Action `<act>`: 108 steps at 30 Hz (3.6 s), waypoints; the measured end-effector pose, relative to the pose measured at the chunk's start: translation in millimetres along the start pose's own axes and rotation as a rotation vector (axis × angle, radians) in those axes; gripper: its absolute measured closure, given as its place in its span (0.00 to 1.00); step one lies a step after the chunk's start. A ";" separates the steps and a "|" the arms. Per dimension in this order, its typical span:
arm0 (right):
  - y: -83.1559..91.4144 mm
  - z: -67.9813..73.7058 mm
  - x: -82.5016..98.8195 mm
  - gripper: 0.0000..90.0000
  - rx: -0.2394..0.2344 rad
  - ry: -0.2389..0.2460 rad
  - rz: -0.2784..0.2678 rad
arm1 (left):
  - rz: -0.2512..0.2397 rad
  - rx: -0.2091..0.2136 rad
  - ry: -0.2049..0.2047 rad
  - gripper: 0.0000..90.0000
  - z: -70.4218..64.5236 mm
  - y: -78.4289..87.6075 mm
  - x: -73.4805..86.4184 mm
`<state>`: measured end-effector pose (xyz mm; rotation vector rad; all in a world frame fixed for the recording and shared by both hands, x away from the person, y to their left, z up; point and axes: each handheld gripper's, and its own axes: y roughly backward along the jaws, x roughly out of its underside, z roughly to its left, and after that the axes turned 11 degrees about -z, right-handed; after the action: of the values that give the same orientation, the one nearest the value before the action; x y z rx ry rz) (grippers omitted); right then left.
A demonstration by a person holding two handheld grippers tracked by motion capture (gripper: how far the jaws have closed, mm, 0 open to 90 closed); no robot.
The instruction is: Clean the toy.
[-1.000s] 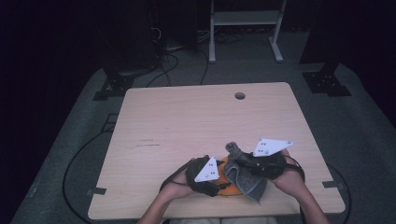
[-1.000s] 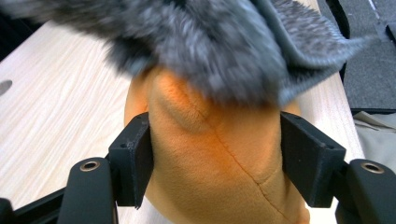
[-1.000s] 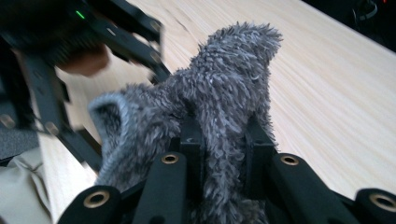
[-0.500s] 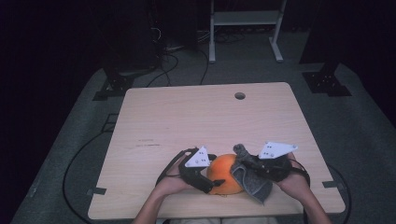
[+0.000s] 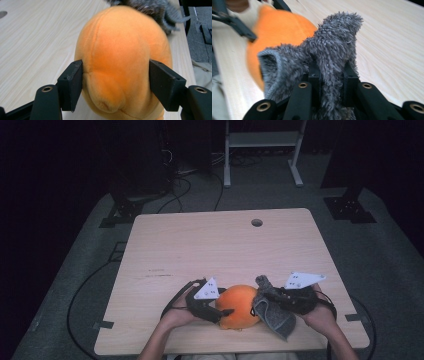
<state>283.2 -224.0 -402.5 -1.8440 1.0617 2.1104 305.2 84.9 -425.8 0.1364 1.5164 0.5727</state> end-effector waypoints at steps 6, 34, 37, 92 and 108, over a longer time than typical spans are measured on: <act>-4.0 6.4 0.2 0.82 -0.041 0.023 0.002 | 0.011 0.009 0.010 0.34 3.0 5.4 4.9; 1.6 5.5 -8.3 0.82 -0.120 -0.031 -0.055 | 0.003 0.034 -0.007 0.32 -0.8 4.2 1.5; -3.6 8.6 -9.9 0.82 -0.135 -0.035 -0.049 | -0.008 0.046 0.001 0.30 -3.5 3.5 -0.7; -5.2 -11.3 10.8 0.82 -0.031 -0.106 0.013 | -0.037 -0.011 0.109 0.13 -0.9 -22.1 -5.1; -17.4 6.9 -1.0 0.82 -0.039 -0.045 -0.007 | -0.150 -0.074 0.027 0.29 0.9 -15.0 -2.6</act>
<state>287.1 -206.7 -408.7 -1.8052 1.0098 2.1723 310.2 71.2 -429.9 -0.0421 1.5153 0.5107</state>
